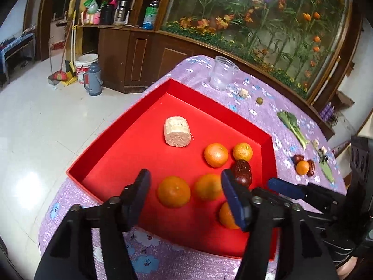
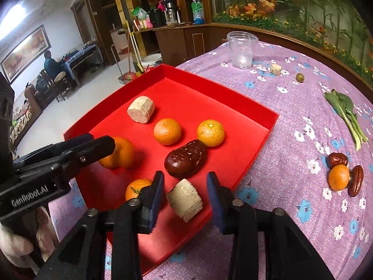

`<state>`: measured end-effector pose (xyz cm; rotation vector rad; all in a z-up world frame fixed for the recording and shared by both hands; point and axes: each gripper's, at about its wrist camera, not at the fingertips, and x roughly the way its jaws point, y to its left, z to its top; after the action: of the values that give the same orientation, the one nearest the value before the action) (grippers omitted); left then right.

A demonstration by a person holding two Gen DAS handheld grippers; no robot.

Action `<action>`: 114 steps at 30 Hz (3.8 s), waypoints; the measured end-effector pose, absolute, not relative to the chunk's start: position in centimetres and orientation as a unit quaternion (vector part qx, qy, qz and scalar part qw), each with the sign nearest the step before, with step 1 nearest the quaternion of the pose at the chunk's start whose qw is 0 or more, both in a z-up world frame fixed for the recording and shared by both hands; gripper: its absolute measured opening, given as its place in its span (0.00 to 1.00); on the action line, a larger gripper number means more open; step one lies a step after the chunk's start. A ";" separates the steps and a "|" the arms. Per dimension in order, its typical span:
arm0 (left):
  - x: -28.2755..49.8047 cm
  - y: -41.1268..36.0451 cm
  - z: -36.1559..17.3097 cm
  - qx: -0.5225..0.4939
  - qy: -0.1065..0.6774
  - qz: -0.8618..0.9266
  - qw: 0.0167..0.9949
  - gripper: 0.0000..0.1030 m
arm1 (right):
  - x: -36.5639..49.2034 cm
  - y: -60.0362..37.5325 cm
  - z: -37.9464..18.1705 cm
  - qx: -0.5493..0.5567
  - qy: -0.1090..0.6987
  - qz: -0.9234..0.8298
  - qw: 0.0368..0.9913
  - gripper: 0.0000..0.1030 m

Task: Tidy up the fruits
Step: 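Carry the cake and orange over the red tray and release both, then move both open tools back toward the remaining food on the table, then grasp an orange with the left tool while the right grasps a large red date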

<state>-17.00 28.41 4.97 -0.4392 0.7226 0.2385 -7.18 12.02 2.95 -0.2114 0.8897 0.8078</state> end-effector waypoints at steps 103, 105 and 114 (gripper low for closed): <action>0.0 4.7 2.9 -0.036 0.436 -0.073 0.896 0.43 | 6.7 -9.7 1.2 0.057 0.430 0.222 0.873 0.51; 0.4 4.7 2.5 -0.037 0.437 -0.076 0.896 0.43 | 7.0 -9.4 0.8 0.052 0.432 0.222 0.872 0.51; 1.7 3.5 2.1 -0.031 0.430 -0.104 0.896 0.43 | 7.2 -9.9 0.7 0.061 0.427 0.236 0.871 0.31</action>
<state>1.66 3.45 2.13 -0.0638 0.8910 -0.2160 7.24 -9.89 0.68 0.1268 0.8938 0.4928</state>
